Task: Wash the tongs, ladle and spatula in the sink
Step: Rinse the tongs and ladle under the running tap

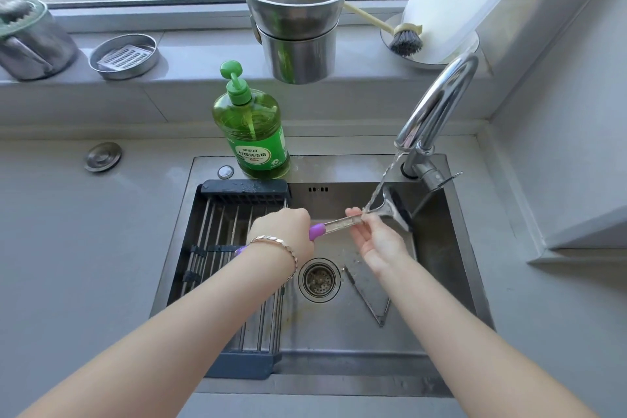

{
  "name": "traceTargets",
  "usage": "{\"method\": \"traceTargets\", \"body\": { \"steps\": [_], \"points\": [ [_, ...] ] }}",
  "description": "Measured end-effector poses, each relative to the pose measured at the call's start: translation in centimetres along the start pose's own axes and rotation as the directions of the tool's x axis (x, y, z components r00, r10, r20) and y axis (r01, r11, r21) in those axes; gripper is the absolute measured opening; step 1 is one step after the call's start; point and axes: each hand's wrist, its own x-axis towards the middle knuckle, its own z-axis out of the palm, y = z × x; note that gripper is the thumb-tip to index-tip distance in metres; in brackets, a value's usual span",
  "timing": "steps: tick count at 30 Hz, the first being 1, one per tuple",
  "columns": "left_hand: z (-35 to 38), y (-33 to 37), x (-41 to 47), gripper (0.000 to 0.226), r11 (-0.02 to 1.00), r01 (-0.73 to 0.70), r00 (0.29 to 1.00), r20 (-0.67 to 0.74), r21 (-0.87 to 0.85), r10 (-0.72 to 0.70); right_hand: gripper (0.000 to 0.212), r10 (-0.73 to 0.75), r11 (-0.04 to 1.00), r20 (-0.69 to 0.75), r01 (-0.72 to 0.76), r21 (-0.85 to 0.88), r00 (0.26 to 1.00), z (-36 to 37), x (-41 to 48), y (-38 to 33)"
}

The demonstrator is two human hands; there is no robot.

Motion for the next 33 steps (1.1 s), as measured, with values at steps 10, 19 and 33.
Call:
{"method": "traceTargets", "body": {
  "steps": [10, 19, 33],
  "points": [
    [-2.6, 3.9, 1.5, 0.020, 0.954, -0.136, 0.990, 0.060, 0.268, 0.124, 0.022, 0.136, 0.983, -0.038, -0.130, 0.128, 0.990, -2.3, 0.3, 0.5],
    [-2.2, 2.8, 1.2, 0.023, 0.982, -0.087, 0.996, -0.011, 0.168, 0.090, 0.014, 0.106, 0.994, 0.070, -0.108, 0.021, 0.992, -0.3, 0.5, 0.5],
    [-2.0, 1.0, -0.5, 0.038, 0.986, -0.083, 0.996, 0.002, 0.146, 0.084, 0.019, 0.083, 0.997, -0.034, -0.083, -0.003, 0.996, -0.9, 1.0, -0.1]
  ]
}}
